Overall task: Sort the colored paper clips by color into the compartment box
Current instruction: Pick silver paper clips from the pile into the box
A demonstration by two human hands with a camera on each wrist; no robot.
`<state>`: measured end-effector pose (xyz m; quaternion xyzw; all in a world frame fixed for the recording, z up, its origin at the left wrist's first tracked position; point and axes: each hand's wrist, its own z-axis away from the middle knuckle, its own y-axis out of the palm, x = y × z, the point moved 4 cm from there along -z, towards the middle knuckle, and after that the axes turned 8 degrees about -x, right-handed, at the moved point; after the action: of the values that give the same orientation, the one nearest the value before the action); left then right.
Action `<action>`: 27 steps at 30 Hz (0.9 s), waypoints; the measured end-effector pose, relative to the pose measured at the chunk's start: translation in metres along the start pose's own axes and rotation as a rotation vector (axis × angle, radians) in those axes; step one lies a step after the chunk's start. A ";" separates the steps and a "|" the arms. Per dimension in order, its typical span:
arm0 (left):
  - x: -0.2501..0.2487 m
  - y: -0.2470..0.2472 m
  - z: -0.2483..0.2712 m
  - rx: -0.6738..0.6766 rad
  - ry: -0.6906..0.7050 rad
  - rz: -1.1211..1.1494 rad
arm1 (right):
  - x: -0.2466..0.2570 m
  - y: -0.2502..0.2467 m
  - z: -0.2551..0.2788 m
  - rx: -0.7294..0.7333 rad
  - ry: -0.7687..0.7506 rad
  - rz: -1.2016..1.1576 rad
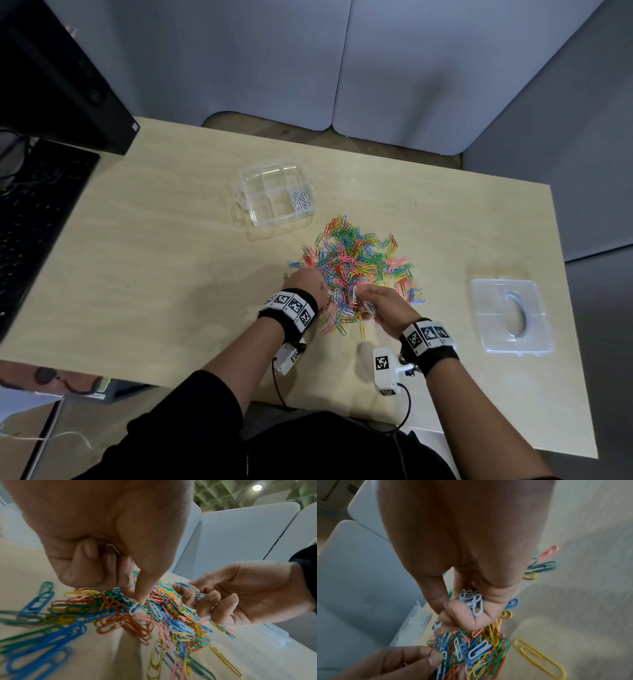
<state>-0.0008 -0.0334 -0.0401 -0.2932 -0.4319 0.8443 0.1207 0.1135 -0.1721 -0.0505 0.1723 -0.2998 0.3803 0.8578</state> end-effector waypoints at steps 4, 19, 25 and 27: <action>0.001 -0.001 0.004 0.011 0.019 0.091 | 0.003 -0.001 0.002 -0.013 -0.014 0.045; 0.010 0.012 0.007 -0.040 -0.003 0.398 | 0.005 -0.009 0.010 -0.124 -0.317 0.516; 0.002 0.011 0.008 -0.128 -0.056 0.246 | 0.003 0.007 0.006 -0.160 -0.597 1.093; 0.001 0.013 0.008 -0.145 -0.088 0.198 | 0.001 0.005 0.003 -0.160 -0.612 1.099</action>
<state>-0.0058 -0.0460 -0.0467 -0.3052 -0.4656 0.8307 -0.0040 0.1085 -0.1699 -0.0469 0.0295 -0.6036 0.6751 0.4231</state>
